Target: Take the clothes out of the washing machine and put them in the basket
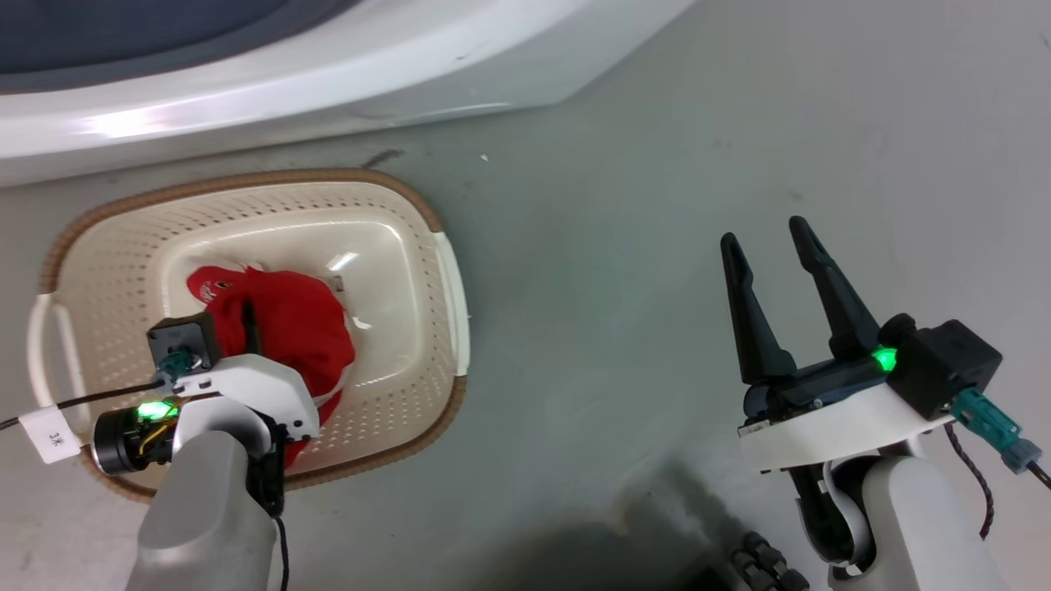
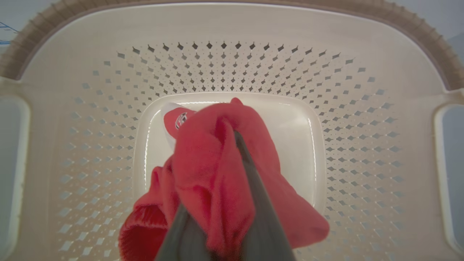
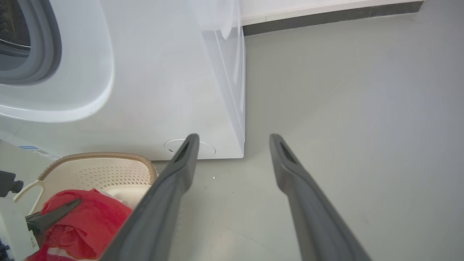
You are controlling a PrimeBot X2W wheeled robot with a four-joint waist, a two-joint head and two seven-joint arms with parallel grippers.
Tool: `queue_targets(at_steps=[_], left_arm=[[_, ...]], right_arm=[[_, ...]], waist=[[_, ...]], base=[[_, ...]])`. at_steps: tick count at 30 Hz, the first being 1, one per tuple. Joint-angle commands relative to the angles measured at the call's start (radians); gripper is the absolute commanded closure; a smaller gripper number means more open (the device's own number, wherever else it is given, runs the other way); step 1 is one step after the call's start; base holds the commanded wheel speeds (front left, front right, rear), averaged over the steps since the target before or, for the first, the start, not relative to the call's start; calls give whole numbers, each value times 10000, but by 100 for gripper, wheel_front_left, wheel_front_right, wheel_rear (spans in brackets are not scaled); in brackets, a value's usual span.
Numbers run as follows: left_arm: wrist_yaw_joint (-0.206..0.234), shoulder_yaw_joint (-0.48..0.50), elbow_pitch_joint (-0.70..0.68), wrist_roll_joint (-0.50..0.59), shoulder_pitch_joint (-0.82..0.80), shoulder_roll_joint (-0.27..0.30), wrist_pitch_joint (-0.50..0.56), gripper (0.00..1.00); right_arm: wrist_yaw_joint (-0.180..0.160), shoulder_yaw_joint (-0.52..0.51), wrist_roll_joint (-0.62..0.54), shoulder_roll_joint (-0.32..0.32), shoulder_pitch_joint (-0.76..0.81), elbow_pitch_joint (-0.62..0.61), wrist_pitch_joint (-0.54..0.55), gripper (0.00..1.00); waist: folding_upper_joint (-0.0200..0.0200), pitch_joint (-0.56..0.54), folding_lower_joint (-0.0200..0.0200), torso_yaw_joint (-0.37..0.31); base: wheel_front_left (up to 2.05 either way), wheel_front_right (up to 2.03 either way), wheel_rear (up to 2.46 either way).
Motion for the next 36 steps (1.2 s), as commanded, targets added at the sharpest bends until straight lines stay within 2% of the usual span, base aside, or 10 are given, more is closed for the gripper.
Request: queue_targets(at_steps=[1, 5, 11, 12, 13, 14, 16, 25, 36], left_arm=[[-15, 103, 389, 40, -314, 161, -24, 100], [-49, 171, 1324, 45, -799, 446, -26, 100], [42, 234, 2382, -86, -1185, 508, -24, 100], [69, 260, 2516, -104, -1249, 525, -24, 87], [59, 259, 2631, -101, -1283, 540, -24, 66], [19, 273, 2780, -152, -1292, 513, -24, 54], [-15, 264, 2980, -182, -1289, 432, -24, 0], [-244, 342, 2680, -373, -432, -201, -25, 0], [-410, 665, 287, -410, 1450, -876, -25, 0]], right_arm=[[-7, 138, 83, 17, -234, 100, -135, 0], [-7, 395, 258, 17, -434, 356, -320, 0], [-7, 584, 443, 14, -569, 652, -461, 0], [-7, 603, 474, 15, -598, 709, -489, 0], [-7, 616, 489, 15, -619, 762, -509, 0], [-7, 614, 496, 15, -636, 820, -516, 0], [-7, 579, 393, 15, -643, 933, -560, 0], [-7, 120, -231, 11, -156, 1176, -546, 0], [-7, -580, -816, 9, 906, 705, 137, 0]], waist=[[0, 610, -3, -571], [0, 863, -3, -852], [0, 866, -3, -998], [0, 830, -3, -999], [0, 785, -3, -993], [0, 718, -3, -972], [0, 500, -3, -892], [0, -1393, -3, -186], [0, -3575, -3, 791]], base=[[0, 0, 0], [0, 0, 0], [0, 0, 0], [0, 0, 0], [0, 0, 0], [0, 0, 0], [0, 0, 0], [0, 0, 0], [0, 0, 0]])
